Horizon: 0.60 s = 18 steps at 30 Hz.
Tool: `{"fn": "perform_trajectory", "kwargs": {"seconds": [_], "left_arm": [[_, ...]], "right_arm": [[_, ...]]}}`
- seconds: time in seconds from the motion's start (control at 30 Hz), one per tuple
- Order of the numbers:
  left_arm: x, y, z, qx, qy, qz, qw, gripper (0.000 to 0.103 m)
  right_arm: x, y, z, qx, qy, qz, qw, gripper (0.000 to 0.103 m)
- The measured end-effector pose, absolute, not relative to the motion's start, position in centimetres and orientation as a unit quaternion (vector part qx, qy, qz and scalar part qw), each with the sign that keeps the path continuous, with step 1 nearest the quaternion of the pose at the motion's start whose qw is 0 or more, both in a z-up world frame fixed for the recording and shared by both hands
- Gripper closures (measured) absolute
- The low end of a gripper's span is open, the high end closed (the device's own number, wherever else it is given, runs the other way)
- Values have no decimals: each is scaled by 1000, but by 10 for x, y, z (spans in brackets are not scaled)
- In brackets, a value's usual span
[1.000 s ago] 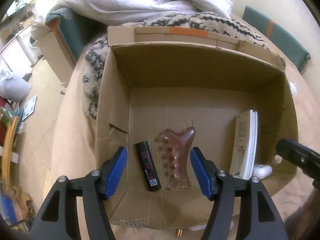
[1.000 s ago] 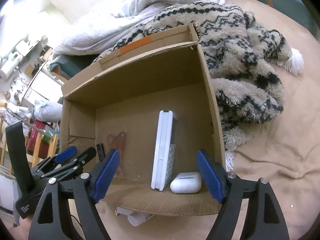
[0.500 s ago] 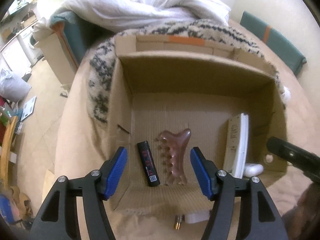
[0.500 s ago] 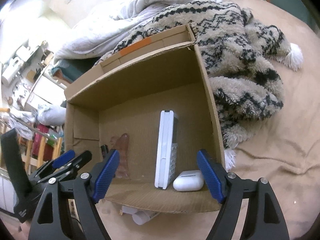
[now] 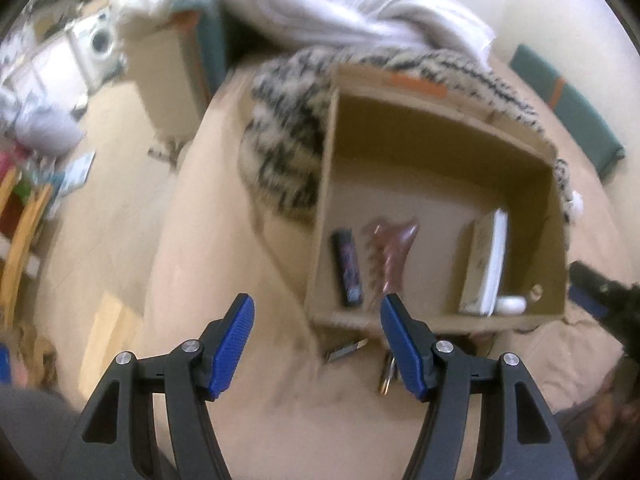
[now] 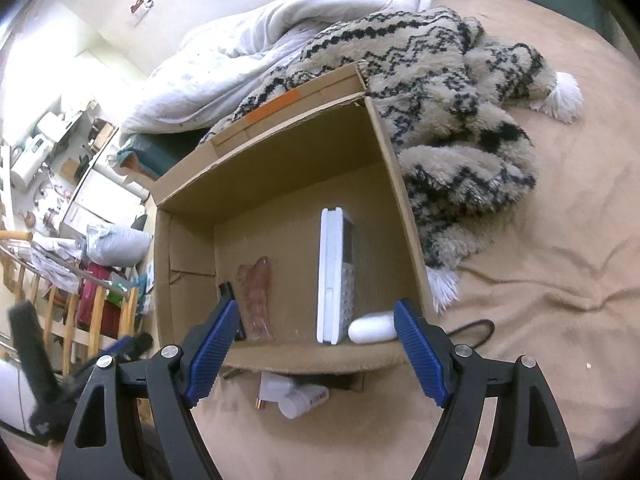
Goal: Organize rigid objects
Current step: 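Grasp an AA battery with the left tool while the right tool reaches the pill bottle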
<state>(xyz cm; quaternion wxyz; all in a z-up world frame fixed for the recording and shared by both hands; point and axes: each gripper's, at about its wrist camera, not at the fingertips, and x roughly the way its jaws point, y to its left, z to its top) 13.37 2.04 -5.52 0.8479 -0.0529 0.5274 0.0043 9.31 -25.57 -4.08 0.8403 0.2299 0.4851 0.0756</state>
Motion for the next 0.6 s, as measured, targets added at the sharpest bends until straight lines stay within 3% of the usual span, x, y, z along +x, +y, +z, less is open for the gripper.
{"fn": "perform_trajectory", "kwargs": {"seconds": [0.23, 0.6], "left_arm": [[120, 27, -117, -169, 623, 22, 764, 41], [133, 15, -161, -222, 621, 104, 745, 44]], "right_arm": [[77, -265, -54, 285, 502, 75, 813, 19], [76, -271, -65, 333, 513, 88, 786, 19]]}}
